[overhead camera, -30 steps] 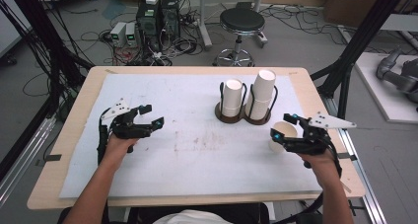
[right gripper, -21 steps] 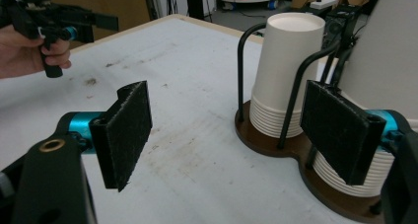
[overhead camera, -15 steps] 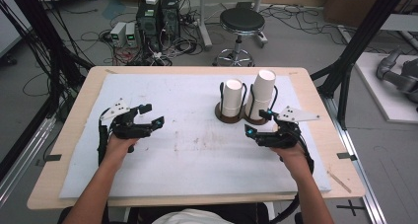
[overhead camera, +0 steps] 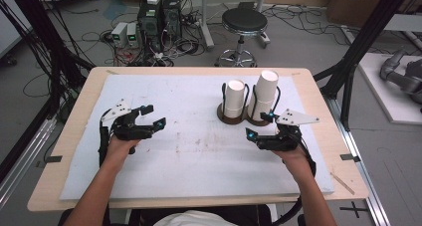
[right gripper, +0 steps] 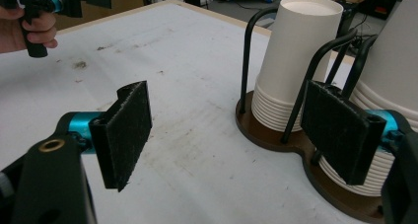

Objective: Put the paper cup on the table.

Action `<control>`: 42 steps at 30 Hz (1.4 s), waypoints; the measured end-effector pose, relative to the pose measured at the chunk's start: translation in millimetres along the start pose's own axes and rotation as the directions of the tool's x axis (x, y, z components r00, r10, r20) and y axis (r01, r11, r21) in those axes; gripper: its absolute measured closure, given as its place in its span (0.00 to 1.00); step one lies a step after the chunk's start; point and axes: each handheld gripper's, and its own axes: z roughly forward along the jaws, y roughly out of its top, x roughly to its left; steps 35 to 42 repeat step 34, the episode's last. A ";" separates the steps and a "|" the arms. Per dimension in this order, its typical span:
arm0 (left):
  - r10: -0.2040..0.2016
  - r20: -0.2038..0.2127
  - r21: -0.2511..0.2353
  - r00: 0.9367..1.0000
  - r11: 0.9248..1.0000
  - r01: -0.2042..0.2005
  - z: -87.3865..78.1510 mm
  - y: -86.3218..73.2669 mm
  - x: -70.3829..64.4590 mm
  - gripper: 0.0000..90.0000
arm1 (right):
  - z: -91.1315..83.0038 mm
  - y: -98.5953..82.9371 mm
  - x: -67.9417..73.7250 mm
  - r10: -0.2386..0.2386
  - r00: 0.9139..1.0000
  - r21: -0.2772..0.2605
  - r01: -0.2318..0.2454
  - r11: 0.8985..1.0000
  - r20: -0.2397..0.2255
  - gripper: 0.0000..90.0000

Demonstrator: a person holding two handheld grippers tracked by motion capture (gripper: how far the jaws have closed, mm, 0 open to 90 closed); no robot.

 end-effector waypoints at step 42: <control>0.011 0.004 0.012 1.000 1.000 -0.011 0.2 -3.4 -5.8 0.21 | -2.1 0.5 6.3 -0.016 1.000 -0.010 0.015 1.000 -0.017 0.23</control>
